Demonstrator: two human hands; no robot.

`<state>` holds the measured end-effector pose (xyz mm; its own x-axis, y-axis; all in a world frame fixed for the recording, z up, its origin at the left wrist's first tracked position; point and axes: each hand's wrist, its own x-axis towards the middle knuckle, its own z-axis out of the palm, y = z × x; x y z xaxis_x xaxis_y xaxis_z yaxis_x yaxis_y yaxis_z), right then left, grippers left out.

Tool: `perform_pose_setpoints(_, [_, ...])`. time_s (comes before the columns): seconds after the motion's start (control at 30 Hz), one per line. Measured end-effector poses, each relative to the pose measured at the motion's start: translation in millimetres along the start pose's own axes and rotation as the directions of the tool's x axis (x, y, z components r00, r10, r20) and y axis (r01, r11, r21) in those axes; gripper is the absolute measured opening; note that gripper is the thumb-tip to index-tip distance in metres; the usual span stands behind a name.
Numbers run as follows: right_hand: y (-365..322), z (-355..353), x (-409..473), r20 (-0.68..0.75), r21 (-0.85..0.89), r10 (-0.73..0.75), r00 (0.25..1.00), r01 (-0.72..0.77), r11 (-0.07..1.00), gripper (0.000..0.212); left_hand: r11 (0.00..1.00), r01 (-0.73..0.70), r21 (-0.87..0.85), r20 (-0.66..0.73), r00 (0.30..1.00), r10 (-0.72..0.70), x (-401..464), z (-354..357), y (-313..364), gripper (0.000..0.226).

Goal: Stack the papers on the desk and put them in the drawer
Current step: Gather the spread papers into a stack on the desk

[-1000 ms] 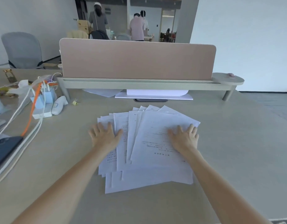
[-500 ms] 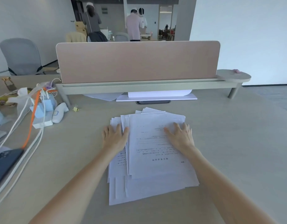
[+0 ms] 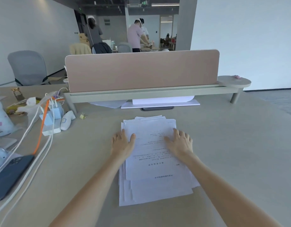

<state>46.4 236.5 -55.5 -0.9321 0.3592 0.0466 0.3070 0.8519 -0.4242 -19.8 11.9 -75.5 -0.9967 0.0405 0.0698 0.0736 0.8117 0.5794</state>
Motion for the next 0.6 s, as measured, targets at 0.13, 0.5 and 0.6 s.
perform_pose_setpoints(0.13, [0.8, 2.4, 9.6, -0.073, -0.055, 0.022, 0.997, -0.026, 0.998, 0.054, 0.985, -0.039, 0.168, -0.088, 0.995, 0.055, -1.8, -2.3, 3.0, 0.064])
perform_pose_setpoints(0.5, [-18.3, -5.7, 16.5, 0.098, 0.558, 0.125, 0.987, -0.158, 0.815, 0.057, 0.784, 0.203, -0.586, 0.023, 0.972, -0.234, -2.0, -34.1, 21.3, 0.074])
perform_pose_setpoints(0.6, [-20.6, -8.3, 11.2, 0.13, 0.647, 0.192, 0.973, -0.23, 0.727, 0.052, 0.649, 0.353, -0.674, 0.117, 0.919, -0.378, -7.0, -39.8, 26.9, 0.041])
